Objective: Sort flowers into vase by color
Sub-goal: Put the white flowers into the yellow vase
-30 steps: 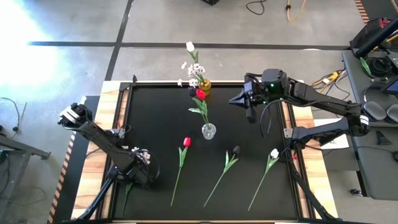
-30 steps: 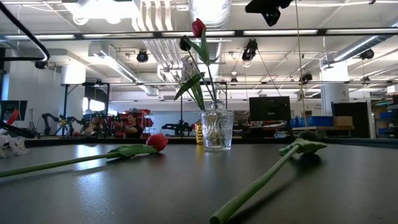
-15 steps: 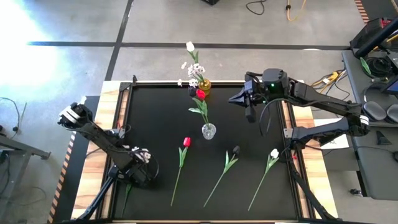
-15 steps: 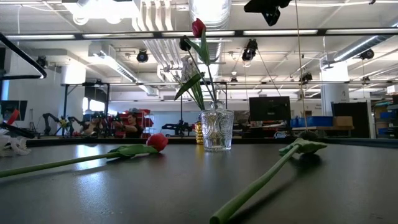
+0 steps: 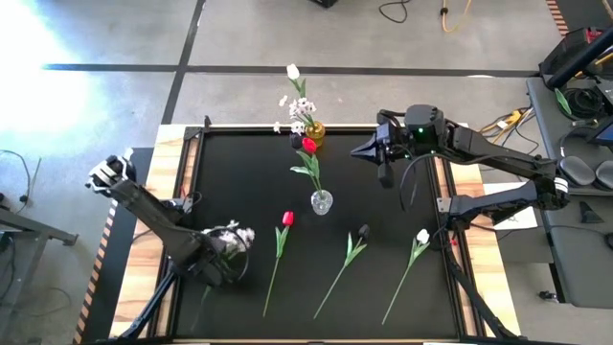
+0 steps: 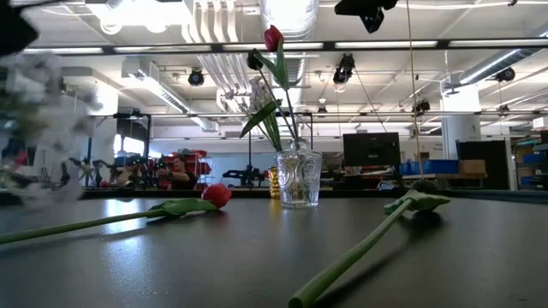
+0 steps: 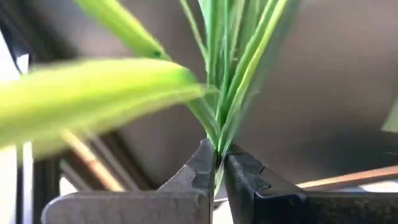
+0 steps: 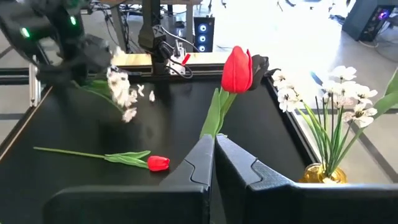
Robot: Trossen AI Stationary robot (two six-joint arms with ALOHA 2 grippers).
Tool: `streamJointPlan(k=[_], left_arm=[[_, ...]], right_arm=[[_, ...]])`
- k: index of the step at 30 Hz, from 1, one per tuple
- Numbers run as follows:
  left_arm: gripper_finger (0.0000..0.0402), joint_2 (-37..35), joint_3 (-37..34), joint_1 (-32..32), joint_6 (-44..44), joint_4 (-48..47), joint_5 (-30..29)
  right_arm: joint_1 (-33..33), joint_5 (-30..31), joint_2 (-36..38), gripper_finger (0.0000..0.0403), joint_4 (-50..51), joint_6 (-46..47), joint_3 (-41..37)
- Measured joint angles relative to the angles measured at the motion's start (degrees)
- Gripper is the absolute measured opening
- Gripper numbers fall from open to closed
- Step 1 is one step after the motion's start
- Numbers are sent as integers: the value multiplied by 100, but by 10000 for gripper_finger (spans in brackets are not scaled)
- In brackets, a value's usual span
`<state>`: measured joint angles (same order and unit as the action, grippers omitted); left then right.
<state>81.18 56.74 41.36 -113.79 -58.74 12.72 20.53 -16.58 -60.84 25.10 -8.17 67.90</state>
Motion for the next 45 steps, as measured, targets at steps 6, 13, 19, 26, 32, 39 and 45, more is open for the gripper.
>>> streamJointPlan(k=[6,13,19,26,32,39,45], left_arm=[[2,-322,1213,-37,-82,-675,-1969],[1,-375,2362,-531,947,-1778,-3721],[0,-500,2876,-1493,3094,-1765,-4694],[0,-1113,2961,-2990,6847,-107,-4500],[0,-1357,2961,-4361,9255,1514,-3224],[0,-899,2954,-5409,10567,2651,-1627],[0,-568,2954,-5882,10969,3446,-625]], right_arm=[[12,-326,2,9,0,-72,0],[64,-494,2,9,-10,-6,14],[61,-496,-2,9,-28,359,115],[61,-248,-4,14,-126,999,238],[48,-231,-82,55,-862,1685,267],[13,-237,-443,118,-1511,2168,278],[11,-125,-921,160,-1593,2182,841]])
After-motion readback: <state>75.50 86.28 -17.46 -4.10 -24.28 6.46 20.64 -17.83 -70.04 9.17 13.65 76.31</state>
